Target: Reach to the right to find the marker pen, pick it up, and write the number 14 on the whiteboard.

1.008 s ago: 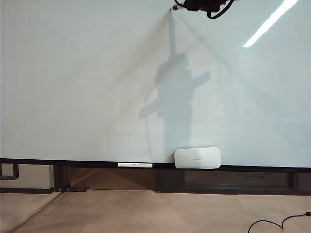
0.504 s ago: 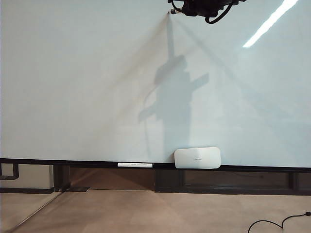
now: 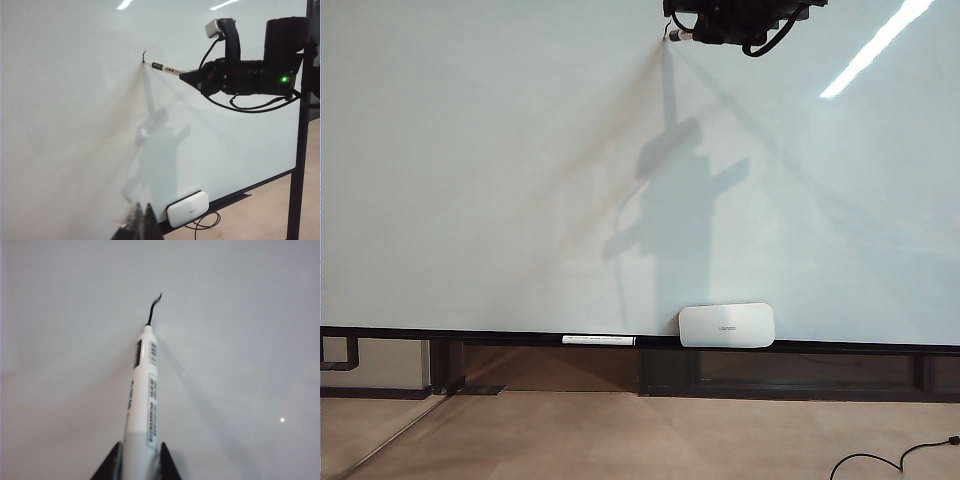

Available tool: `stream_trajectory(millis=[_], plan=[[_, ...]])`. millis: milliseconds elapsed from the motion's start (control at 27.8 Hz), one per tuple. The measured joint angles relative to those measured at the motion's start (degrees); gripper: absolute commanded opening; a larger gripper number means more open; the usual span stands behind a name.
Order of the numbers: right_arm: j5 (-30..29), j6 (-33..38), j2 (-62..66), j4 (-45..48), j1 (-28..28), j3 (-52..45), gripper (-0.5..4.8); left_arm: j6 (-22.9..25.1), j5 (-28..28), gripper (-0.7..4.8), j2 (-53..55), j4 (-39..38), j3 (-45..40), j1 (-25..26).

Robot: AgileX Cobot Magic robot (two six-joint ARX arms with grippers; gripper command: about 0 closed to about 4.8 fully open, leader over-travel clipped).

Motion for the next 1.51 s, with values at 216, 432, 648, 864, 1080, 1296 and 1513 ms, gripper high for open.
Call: stream_trajectory(millis=[216,432,648,864,1080,1296,1513], plan=[[0.44,-0.04,0.68,-2.62,0.0,0.0,-0.02,0.15,0.0,-0.06,0.0,0.0,0.0,0.0],[1.16,-0.17,3.1,-6.05,-0.2,0.0,-0.02,1.07,-0.11,-0.06,0.0,-0.17,0.24,0.0],[1.62,-0.15,4.72,-9.01,-0.35,-0.2,-0.02,2.32,-0.46,-0.06,-0.02,-0.76,1.7,0.0],[1.88,0.33,4.85,-9.18,-0.35,-0.17,-0.02,2.51,-0.46,-0.06,-0.02,-1.22,1.84,0.02],[1.92,0.5,4.85,-10.1,-0.37,-0.17,-0.02,2.51,-0.48,-0.06,-0.02,-2.16,1.84,0.0],[2.34,0.55,4.85,-11.96,-0.39,-0.26,-0.02,2.51,-0.52,-0.06,-0.02,-2.16,1.84,0.02],[2.12,0.7,4.85,-11.96,-0.48,-1.31,-0.02,2.51,-0.68,-0.06,-0.02,-2.14,1.84,0.02]])
